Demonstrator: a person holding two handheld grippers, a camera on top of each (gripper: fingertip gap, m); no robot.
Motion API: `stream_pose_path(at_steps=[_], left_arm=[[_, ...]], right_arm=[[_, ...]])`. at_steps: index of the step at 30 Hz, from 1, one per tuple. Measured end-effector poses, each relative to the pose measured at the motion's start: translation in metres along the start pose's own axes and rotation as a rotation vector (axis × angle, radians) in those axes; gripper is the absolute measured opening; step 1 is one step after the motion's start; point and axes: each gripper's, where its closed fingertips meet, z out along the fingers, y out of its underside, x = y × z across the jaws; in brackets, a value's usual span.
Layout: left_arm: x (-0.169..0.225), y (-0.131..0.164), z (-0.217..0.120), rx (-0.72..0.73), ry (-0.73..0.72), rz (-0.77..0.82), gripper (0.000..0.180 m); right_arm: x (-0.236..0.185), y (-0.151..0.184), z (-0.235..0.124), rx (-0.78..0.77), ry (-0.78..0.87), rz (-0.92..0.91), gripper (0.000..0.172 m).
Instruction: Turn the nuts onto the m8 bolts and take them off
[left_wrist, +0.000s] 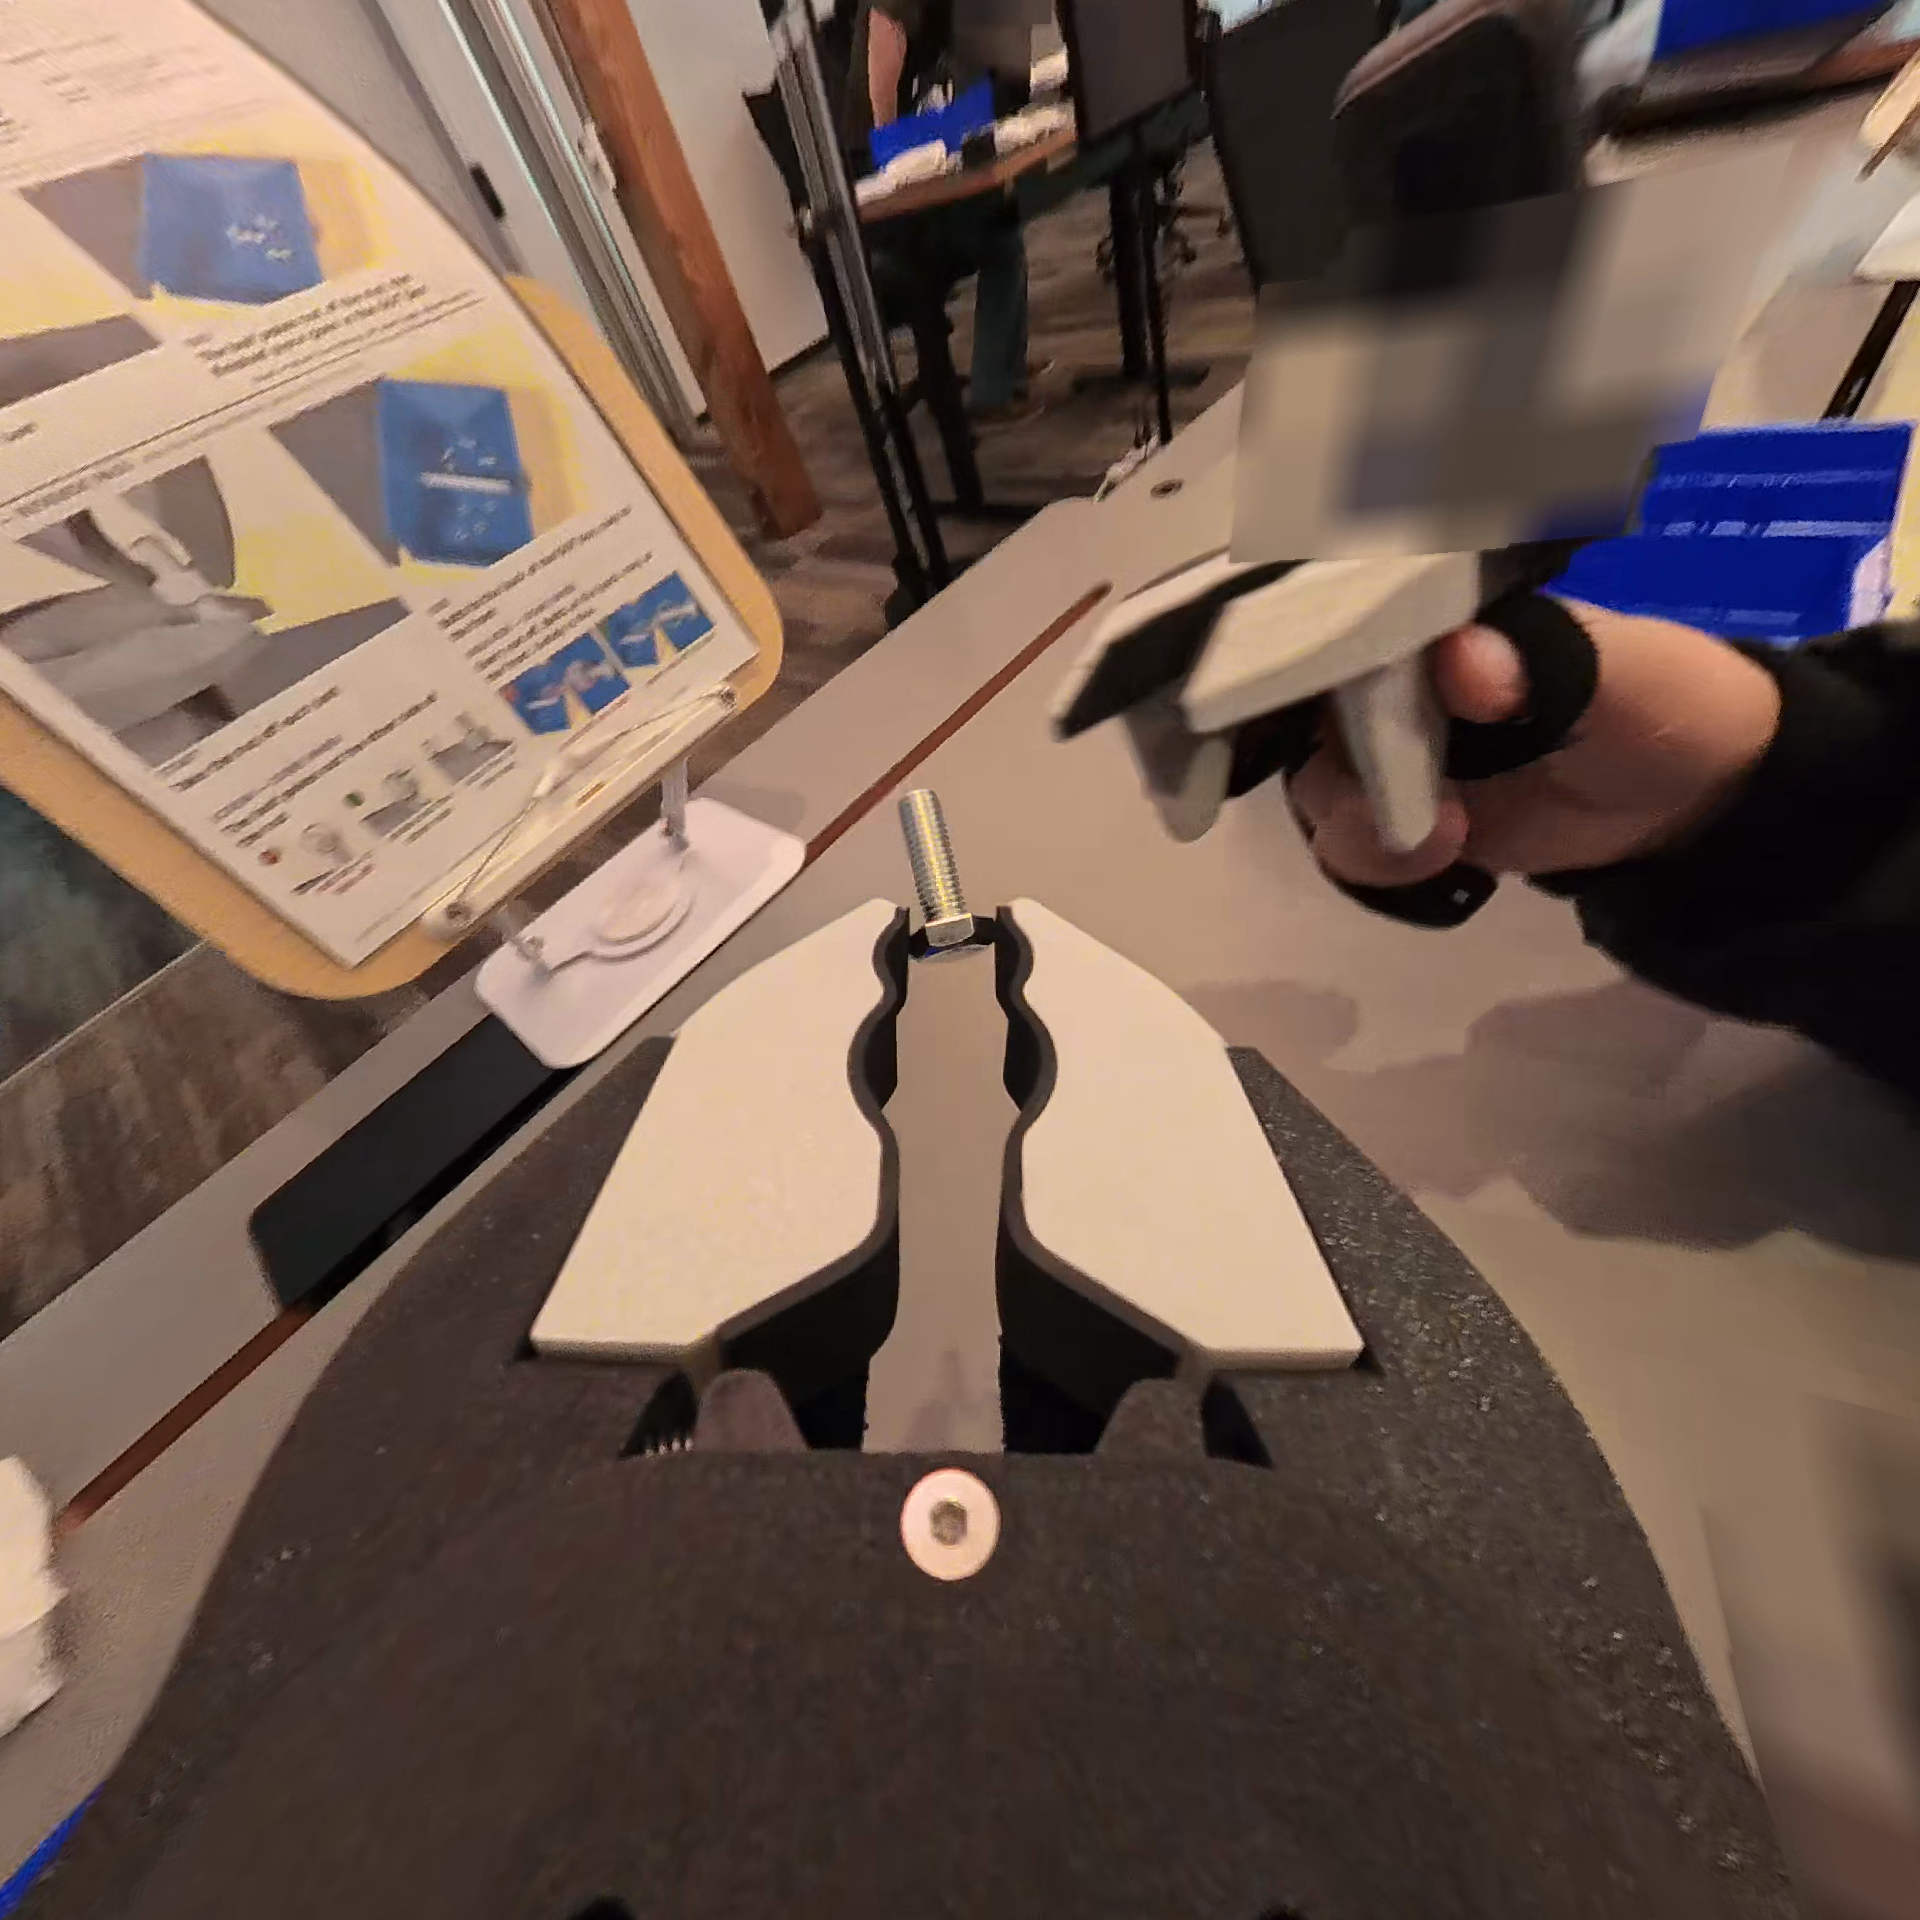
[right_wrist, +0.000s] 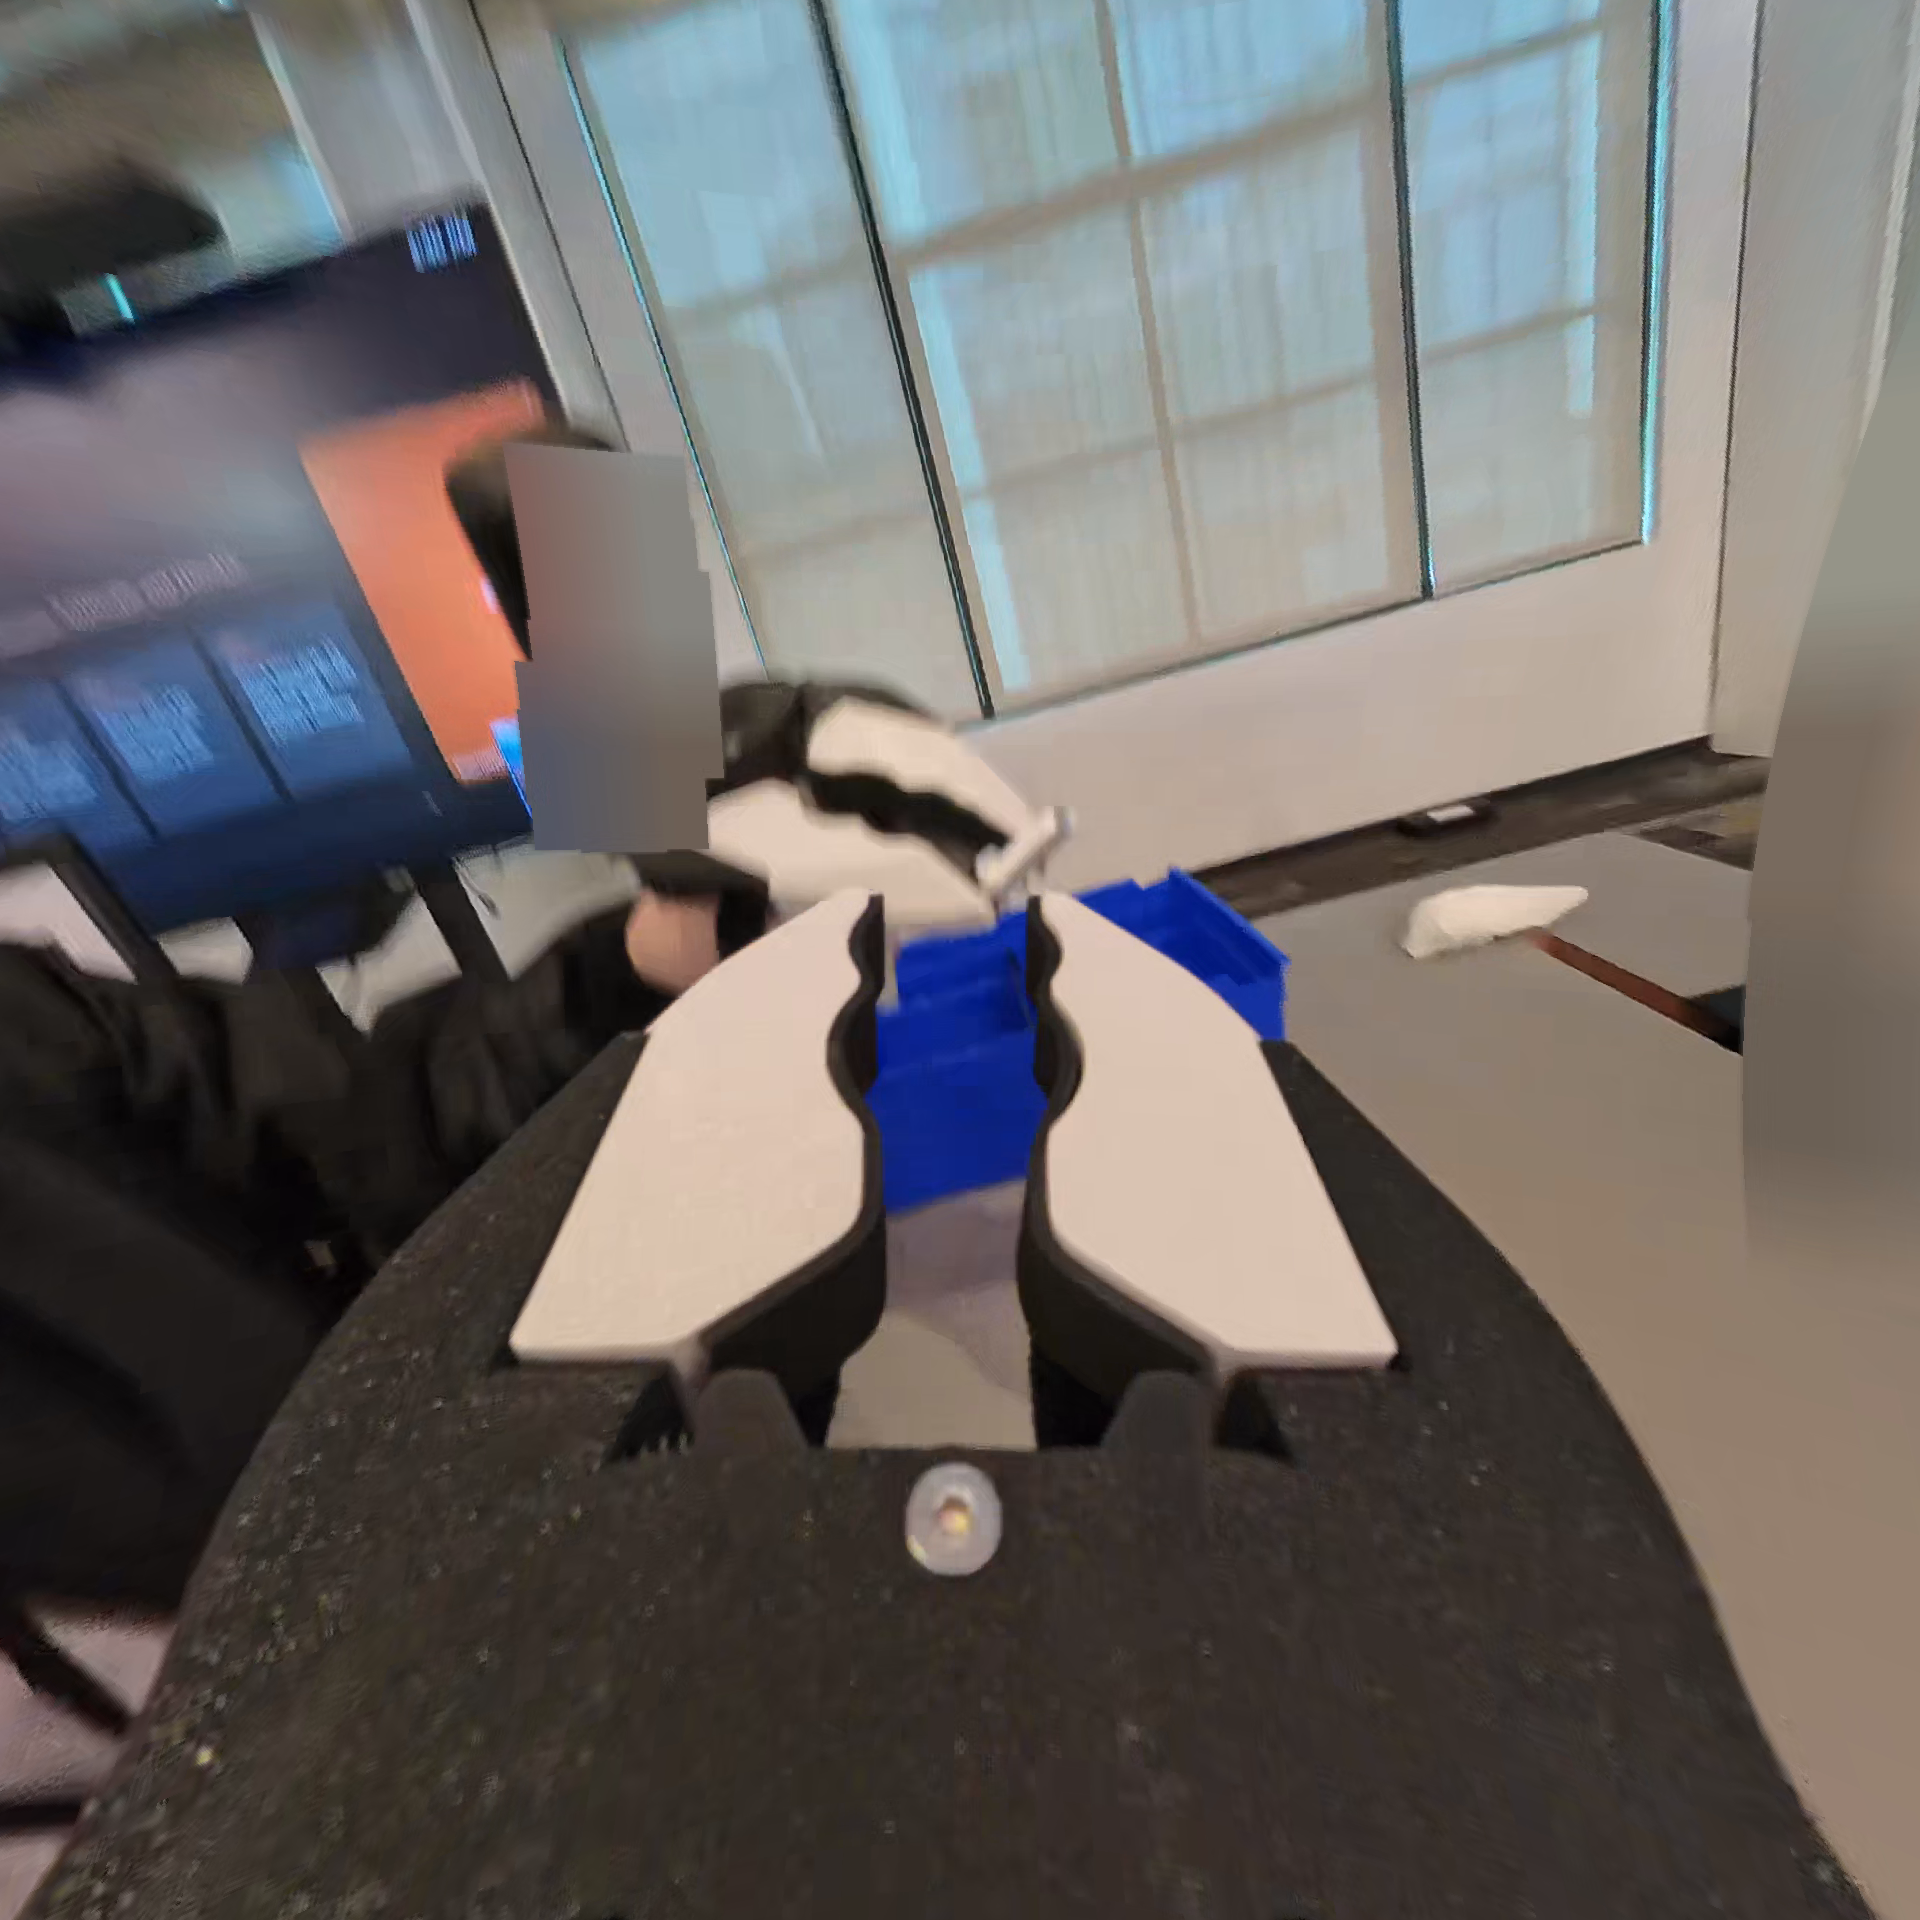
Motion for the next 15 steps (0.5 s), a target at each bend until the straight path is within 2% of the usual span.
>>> stream_pose_path(at_steps=[4, 6, 12, 14, 15], left_arm=[[0.013, -0.016, 0.01, 0.08, -0.023, 0.0, 0.016], [0.019, -0.021, 0.012, 0.094, -0.019, 0.008, 0.015], [0.023, -0.022, 0.022, 0.1, -0.034, 0.042, 0.016], [0.025, -0.021, 0.025, 0.102, -0.022, 0.041, 0.016], [0.026, -0.019, 0.026, 0.099, -0.018, 0.036, 0.016]], right_arm=[[0.019, -0.013, -0.003, 0.079, 0.087, 0.138, 0.025], [0.019, -0.015, -0.006, 0.105, 0.067, 0.178, 0.027], [0.017, -0.002, 0.005, 0.013, 0.065, 0.165, 0.028], [0.013, -0.004, 0.008, 0.03, 0.02, 0.171, 0.02], [0.013, -0.005, 0.008, 0.036, 0.004, 0.174, 0.01]])
